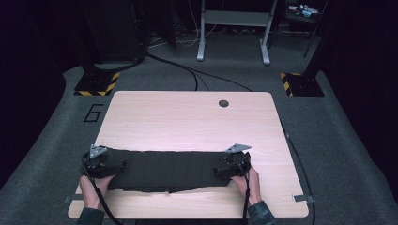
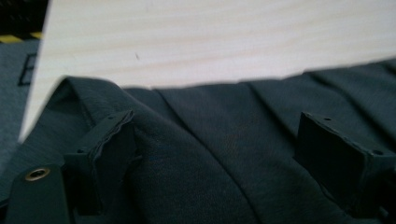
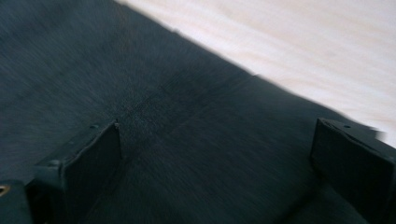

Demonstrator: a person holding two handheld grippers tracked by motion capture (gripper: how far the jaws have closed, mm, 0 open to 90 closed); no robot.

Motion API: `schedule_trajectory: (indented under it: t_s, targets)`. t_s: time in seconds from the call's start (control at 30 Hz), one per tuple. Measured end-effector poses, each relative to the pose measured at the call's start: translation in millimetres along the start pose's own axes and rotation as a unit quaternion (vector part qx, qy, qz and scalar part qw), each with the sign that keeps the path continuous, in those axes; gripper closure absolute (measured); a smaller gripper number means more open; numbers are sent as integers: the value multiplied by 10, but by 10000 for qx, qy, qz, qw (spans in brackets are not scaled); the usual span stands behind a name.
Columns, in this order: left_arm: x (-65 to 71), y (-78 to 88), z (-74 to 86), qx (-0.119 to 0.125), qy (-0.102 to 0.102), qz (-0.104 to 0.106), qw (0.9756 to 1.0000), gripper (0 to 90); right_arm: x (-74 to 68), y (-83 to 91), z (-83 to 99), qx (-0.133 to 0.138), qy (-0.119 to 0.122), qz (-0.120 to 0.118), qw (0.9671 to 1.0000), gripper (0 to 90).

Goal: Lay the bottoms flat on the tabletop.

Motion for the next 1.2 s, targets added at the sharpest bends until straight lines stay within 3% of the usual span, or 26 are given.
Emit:
schedule_trajectory:
  t_s: [0.1, 0.23, 0.47, 0.53, 0.8, 0.9, 1.0, 1.2]
  targets:
    - [0, -69, 94, -177, -36, -2, 9998, 124, 1, -102, 44, -88, -38, -65, 9999, 12]
    - [8, -98, 138, -178, 3, 19, 9998, 122, 66, -104, 87, -41, -196, -113, 9997, 12]
    - [61, -130, 168, -164, -21, -47, 9999, 121, 95, -86, 103, -78, -153, -38, 9998, 12]
    - [96, -149, 171, -154, -65, -38, 9999, 121, 155, -71, 126, -136, -83, 113, 9998, 22]
    - [382, -242, 141, -152, -242, 224, 9993, 124, 409, 73, 270, -177, -163, 318, 9992, 24]
    - [501, -261, 138, -136, -304, 290, 9990, 124, 504, 142, 326, -177, -324, 408, 9985, 24]
    - [652, -287, 130, -155, -473, 416, 9979, 126, 603, 198, 368, -182, -352, 507, 9979, 24]
    - [912, -305, 135, -156, -616, 683, 9956, 127, 820, 345, 485, -187, -586, 732, 9954, 24]
Point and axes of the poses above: each handheld gripper's, and its own axes: y roughly backward along the jaws, z roughly out of its underside, x roughly to its right, the point moved 6 cm from there along -y, roughly forward along the jaws, and after that the axes turned 6 degrees about x, right-handed, at the moved point
